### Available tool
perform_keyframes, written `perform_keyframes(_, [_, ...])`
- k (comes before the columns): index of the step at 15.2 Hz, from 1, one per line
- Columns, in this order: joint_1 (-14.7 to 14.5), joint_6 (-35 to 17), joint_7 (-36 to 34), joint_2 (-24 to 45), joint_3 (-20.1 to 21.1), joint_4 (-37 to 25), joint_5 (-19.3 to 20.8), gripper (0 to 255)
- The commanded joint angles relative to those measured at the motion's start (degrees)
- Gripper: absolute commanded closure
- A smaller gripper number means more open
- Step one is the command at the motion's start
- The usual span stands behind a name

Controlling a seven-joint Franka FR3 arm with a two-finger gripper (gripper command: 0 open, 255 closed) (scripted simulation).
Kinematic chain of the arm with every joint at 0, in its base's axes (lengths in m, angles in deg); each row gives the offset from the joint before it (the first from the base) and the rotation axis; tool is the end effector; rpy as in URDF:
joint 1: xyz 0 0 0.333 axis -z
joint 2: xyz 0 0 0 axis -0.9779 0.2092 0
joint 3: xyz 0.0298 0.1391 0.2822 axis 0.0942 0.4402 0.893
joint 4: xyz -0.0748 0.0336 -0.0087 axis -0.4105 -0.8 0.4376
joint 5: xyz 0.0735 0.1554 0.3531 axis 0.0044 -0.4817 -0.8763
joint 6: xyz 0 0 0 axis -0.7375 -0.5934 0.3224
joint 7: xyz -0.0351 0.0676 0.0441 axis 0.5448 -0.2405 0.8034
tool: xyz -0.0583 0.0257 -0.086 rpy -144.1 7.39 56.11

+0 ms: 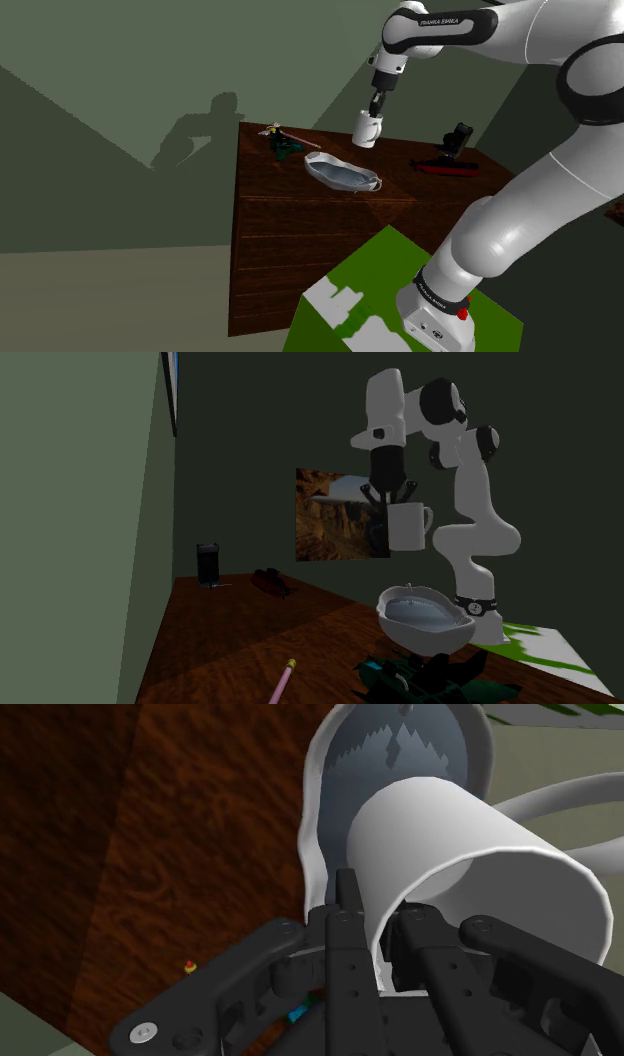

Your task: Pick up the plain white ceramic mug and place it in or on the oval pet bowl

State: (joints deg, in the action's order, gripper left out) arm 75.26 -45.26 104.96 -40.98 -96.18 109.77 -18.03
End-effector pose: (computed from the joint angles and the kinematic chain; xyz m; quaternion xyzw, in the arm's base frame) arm 0.4545 -0.1616 0.5439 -0.9846 -0.1728 0.0259 0.0087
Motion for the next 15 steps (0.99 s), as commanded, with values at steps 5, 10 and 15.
perform_keyframes(5, [-1.22,-2.15,-4.36,-2.85,2.66,5.12,0.08,255])
perform_keyframes(10, [-1.13,-6.02,-4.36,-2.45,2.40,8.61,0.15,255])
perform_keyframes(15, [-1.06,-9.94,-4.29,-1.73,2.10,11.82,0.15,255])
